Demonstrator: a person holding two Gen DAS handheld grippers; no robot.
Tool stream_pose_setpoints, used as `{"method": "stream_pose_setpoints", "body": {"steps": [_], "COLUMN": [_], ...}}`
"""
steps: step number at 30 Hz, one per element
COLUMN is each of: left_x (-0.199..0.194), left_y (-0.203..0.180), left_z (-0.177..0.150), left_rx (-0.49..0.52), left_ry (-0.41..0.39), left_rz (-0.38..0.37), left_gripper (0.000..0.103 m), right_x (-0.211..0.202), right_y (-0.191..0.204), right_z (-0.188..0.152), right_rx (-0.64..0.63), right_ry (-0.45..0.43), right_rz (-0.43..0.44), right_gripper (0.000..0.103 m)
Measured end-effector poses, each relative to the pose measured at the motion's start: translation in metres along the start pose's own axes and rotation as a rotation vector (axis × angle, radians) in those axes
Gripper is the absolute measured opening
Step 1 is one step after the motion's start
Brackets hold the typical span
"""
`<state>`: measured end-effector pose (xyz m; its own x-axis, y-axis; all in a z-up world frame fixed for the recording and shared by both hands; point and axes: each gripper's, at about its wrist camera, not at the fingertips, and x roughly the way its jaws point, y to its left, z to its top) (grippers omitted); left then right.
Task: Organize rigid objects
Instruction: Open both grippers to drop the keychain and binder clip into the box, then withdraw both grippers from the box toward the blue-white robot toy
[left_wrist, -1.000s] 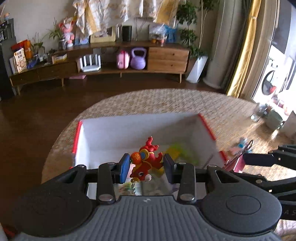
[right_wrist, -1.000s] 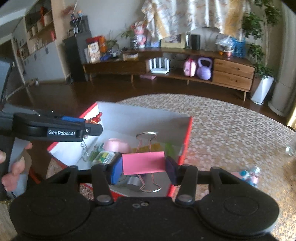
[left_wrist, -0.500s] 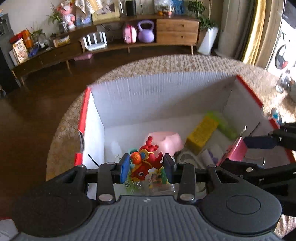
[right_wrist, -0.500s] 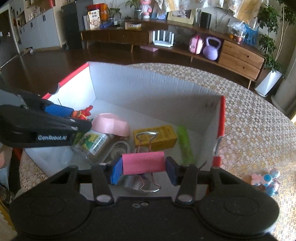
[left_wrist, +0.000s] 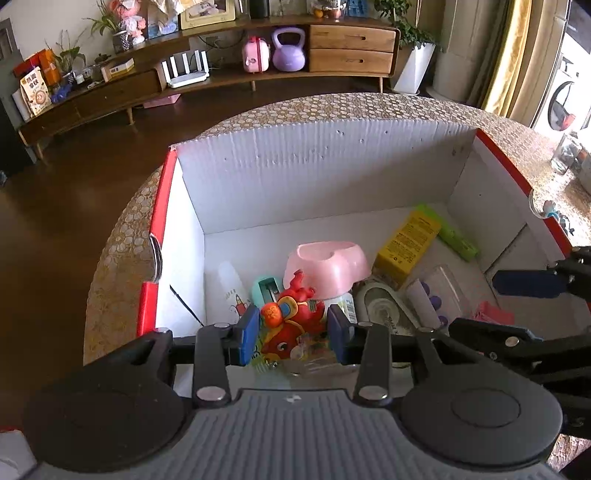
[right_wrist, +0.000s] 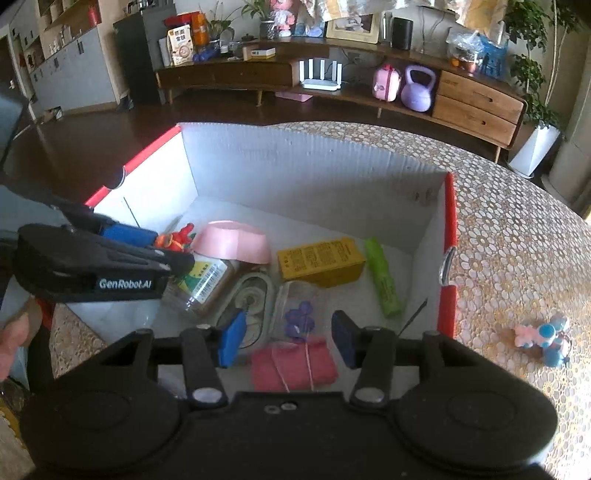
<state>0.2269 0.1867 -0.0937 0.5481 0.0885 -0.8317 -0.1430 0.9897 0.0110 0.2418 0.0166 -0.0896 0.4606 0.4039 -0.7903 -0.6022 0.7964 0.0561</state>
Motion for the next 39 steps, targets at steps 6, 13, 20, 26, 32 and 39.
{"method": "stream_pose_setpoints", "body": {"steps": [6, 13, 20, 26, 32, 39], "left_x": [-0.012, -0.047, -0.083, -0.103, -0.111, -0.105], "left_y": [0.000, -0.016, -0.048, -0.077, -0.108, -0.149], "left_z": [-0.005, -0.007, -0.010, -0.010, -0.010, -0.008], "left_rx": [-0.025, 0.006, 0.040, 0.058, 0.061, 0.066], "left_ry": [0.002, -0.072, -0.138, -0.171, -0.188, -0.197], "left_rz": [-0.016, -0.022, -0.055, -0.095, -0.148, -0.216], "left_gripper": [0.048, 0.059, 0.065, 0.067, 0.072, 0.080], "right_x": [-0.022, -0.067, -0.117, -0.151, -0.172, -0.185], "right_y": [0.002, -0.004, -0.024, -0.043, -0.067, -0.101], "right_z": [0.001, -0.010, -0.024, -0.040, -0.058, -0.080], "right_rx": [0.011, 0.018, 0.039, 0.080, 0.092, 0.124], "right_ry": [-0.047, -0.111, -0.169, -0.194, -0.214, -0.211], "right_rz": [0.009, 0.044, 0.058, 0.076, 0.045, 0.002], "right_gripper": [0.059, 0.063, 0.072, 0.080, 0.086, 0.092]}}
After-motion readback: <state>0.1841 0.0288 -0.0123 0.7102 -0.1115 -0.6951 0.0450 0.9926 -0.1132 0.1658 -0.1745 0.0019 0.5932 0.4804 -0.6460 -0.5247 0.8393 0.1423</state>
